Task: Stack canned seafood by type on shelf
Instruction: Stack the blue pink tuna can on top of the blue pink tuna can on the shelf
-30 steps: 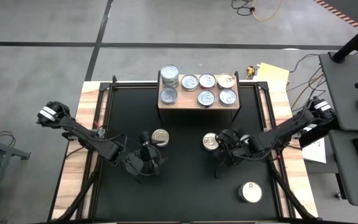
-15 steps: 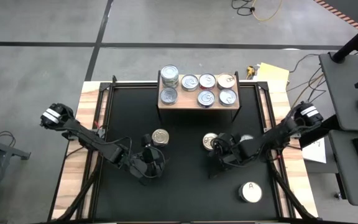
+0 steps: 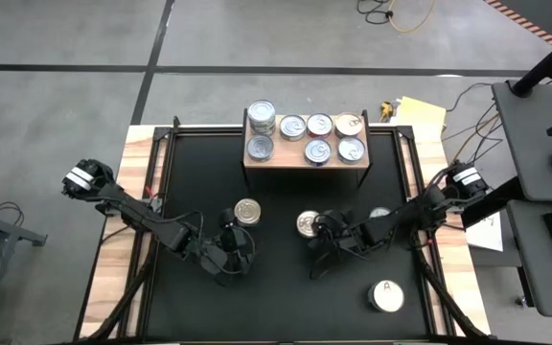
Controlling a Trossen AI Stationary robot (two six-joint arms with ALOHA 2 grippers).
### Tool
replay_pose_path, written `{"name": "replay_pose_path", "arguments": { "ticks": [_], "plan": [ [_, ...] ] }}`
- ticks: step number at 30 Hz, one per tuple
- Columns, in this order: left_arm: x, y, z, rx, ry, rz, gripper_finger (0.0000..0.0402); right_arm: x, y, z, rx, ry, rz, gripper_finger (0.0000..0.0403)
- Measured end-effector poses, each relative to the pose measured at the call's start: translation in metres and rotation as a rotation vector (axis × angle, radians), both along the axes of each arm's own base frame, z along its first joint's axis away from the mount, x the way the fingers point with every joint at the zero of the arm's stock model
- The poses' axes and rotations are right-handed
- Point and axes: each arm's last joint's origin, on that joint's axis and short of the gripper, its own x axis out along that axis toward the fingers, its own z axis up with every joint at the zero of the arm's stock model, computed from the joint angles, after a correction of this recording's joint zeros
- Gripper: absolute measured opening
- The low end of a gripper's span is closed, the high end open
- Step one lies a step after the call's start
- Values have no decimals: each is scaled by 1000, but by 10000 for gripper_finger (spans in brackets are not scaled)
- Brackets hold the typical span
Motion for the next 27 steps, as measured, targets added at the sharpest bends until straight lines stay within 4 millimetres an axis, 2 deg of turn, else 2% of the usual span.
{"name": "replay_pose_path", "arguments": {
  "ticks": [11,18,23,27],
  "plan": [
    [3,-1,3,-40,-48,9,315,3,6,0,80,-10,76,9],
    [8,-5,-3,-90,-57,-16,315,2,14,2,117,-3,147,9],
    [11,-6,-7,-102,-55,-35,315,-1,14,13,102,9,214,9],
    [14,-4,-5,-148,-89,-9,315,-3,13,34,71,-33,278,9]
  ]
}}
